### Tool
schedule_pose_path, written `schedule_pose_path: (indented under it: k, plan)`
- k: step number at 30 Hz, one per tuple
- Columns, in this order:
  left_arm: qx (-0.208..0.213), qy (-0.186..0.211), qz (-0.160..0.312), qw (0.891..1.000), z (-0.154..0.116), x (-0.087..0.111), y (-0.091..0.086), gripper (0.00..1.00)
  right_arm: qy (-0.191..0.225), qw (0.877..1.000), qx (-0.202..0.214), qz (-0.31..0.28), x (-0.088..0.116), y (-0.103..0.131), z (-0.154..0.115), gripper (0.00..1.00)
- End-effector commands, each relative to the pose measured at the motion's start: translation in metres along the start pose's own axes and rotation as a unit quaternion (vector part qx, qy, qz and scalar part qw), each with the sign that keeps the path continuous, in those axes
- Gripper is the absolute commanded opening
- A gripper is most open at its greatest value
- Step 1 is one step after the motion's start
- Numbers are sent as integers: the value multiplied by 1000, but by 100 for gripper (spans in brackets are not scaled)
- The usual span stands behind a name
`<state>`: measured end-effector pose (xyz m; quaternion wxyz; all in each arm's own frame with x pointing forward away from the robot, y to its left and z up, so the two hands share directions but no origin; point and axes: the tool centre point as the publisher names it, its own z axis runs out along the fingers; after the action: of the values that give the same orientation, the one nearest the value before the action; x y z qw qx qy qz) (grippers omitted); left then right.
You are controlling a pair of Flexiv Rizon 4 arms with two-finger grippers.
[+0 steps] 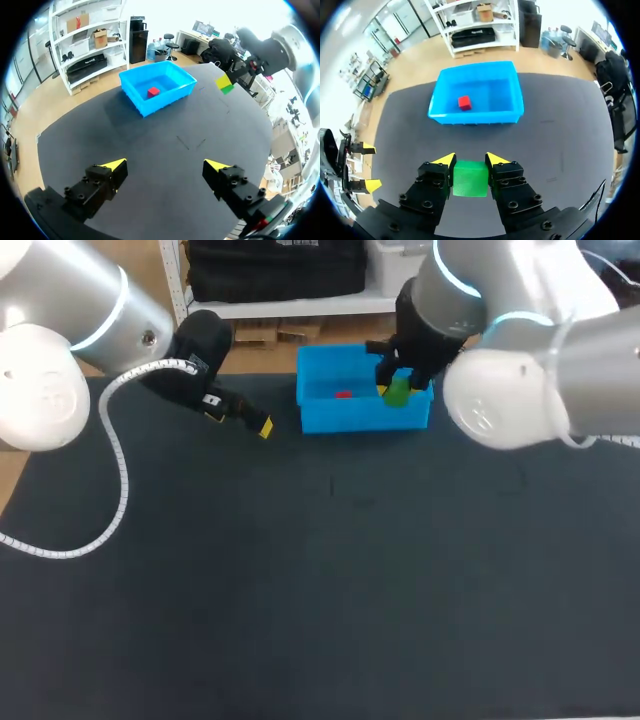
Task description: Use the left arm to pick the red cube and place it into the blue plastic box first, then use the right arm to grasp the green cube and put it into the same blue plastic box after the first action is fully finished.
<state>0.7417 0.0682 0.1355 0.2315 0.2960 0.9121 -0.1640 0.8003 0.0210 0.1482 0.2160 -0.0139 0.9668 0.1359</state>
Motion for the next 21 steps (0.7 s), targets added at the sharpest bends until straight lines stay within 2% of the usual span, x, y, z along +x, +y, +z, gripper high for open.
schedule_pose_path:
  k: [1,14,21]
  plan:
    - [2,-2,1,1000,0,1,1,100,-88,996,-7,-6,5,-2,-5,0]
    - [2,-2,1,1000,0,1,1,100,-89,996,-19,-9,4,-3,-7,0]
    - [2,-2,1,1000,0,1,1,100,-89,996,-25,-6,-17,-5,3,0]
